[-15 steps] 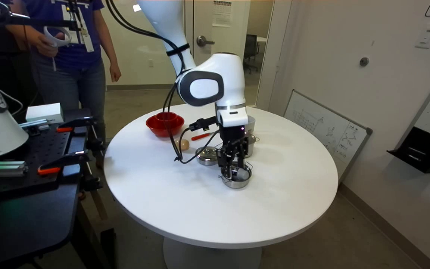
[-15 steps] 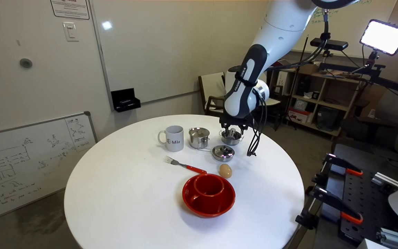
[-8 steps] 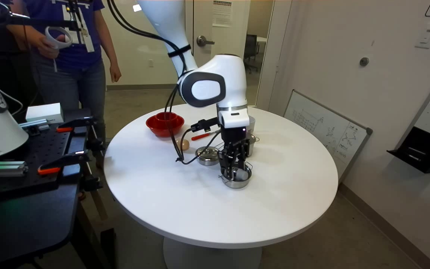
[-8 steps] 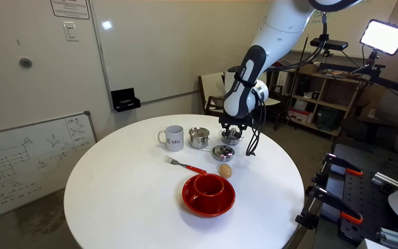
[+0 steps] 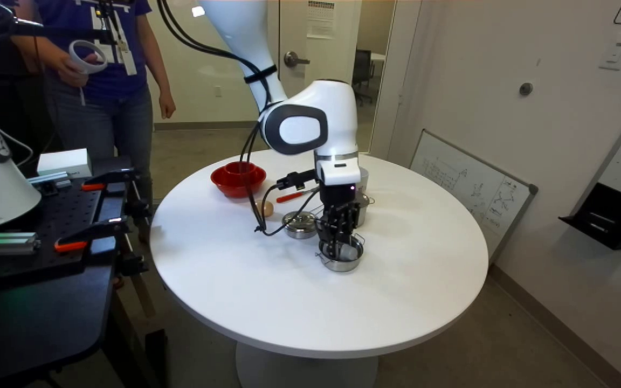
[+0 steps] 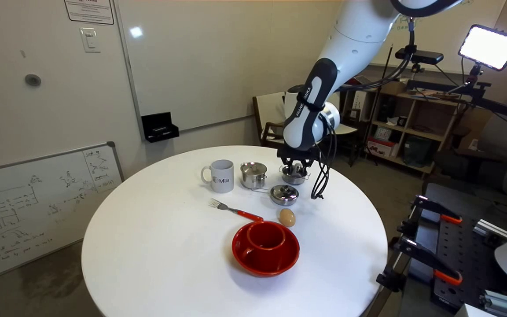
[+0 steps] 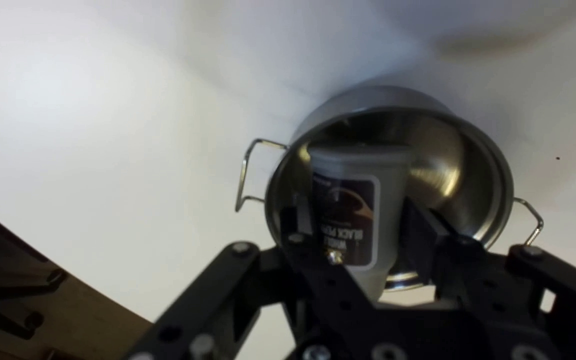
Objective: Remove the gray object from the right silver pot and put it at the left side of the white cup
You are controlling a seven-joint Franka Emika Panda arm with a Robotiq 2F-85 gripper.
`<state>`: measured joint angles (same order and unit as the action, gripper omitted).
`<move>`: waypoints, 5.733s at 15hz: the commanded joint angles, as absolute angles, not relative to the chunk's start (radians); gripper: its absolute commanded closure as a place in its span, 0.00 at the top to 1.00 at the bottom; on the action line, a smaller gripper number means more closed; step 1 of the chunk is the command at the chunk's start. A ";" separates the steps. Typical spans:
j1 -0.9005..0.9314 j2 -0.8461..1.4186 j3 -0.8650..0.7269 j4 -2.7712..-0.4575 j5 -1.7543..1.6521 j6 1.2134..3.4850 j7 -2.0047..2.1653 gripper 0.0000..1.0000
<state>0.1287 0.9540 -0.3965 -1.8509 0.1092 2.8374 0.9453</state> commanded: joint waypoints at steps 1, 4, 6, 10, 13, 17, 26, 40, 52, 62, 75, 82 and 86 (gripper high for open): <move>0.116 0.978 -0.381 -1.804 0.126 2.807 0.956 0.22; 0.111 0.977 -0.375 -1.798 0.125 2.800 0.955 0.17; 0.109 0.979 -0.373 -1.794 0.125 2.801 0.956 0.17; 0.183 0.907 -0.433 -1.887 0.099 2.846 0.974 0.17; 0.271 0.855 -0.509 -1.955 0.075 2.874 0.992 0.17; 0.408 0.772 -0.623 -2.054 0.028 2.884 1.013 0.17; 0.698 0.621 -0.788 -2.228 -0.083 3.157 0.869 0.17; 0.611 0.526 -0.591 -2.239 -0.035 3.334 0.528 0.17; -0.145 0.680 0.302 -1.979 -0.622 3.469 0.418 0.17; -0.502 1.041 0.664 -1.791 -0.941 3.096 0.159 0.17; -0.482 1.324 0.843 -1.499 -0.577 2.977 -0.440 0.17; -0.448 1.264 0.781 -1.534 -0.448 3.008 -0.507 0.17; -0.409 1.256 0.713 -1.531 -0.398 3.051 -0.531 0.17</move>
<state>-0.4535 1.2903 0.7756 -1.5229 -0.4588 3.0139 -0.5021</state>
